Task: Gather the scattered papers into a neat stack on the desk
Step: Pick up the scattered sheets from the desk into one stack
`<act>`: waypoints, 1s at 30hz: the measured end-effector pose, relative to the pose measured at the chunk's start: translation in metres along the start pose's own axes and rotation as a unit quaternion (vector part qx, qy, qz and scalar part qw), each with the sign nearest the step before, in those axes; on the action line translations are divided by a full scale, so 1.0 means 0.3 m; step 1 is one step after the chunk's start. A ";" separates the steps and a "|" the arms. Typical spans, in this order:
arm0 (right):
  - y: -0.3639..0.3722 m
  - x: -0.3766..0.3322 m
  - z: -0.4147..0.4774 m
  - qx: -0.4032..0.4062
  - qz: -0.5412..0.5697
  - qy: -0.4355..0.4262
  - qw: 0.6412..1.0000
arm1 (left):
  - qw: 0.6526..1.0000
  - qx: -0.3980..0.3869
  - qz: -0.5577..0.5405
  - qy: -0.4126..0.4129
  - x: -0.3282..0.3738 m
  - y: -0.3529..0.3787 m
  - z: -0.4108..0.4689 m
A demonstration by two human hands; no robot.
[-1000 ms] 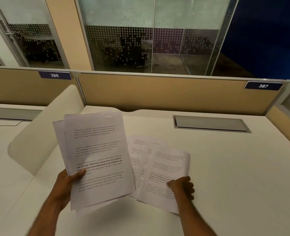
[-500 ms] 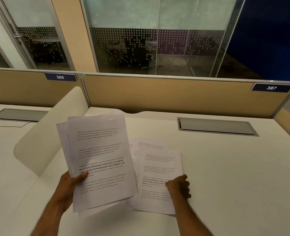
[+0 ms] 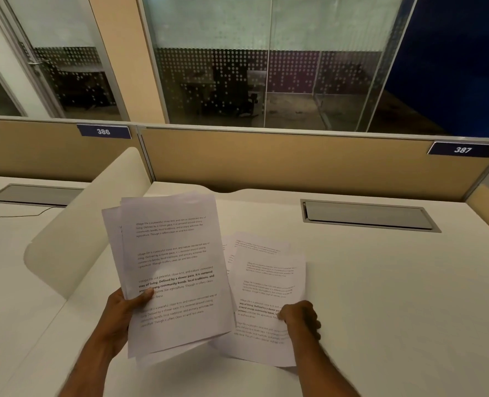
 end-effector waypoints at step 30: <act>-0.310 -0.351 -0.393 -0.272 0.272 -0.421 0.821 | 0.993 -0.107 -0.007 0.044 0.121 0.186 0.082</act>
Point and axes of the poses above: each hand's wrist, its own z-axis towards the middle knuckle, its own y-axis out of the palm, x = y × z, the point moved 2 cm from there along z, towards the middle knuckle, and after that the axes turned 12 degrees about -x, right-handed, at the moved point
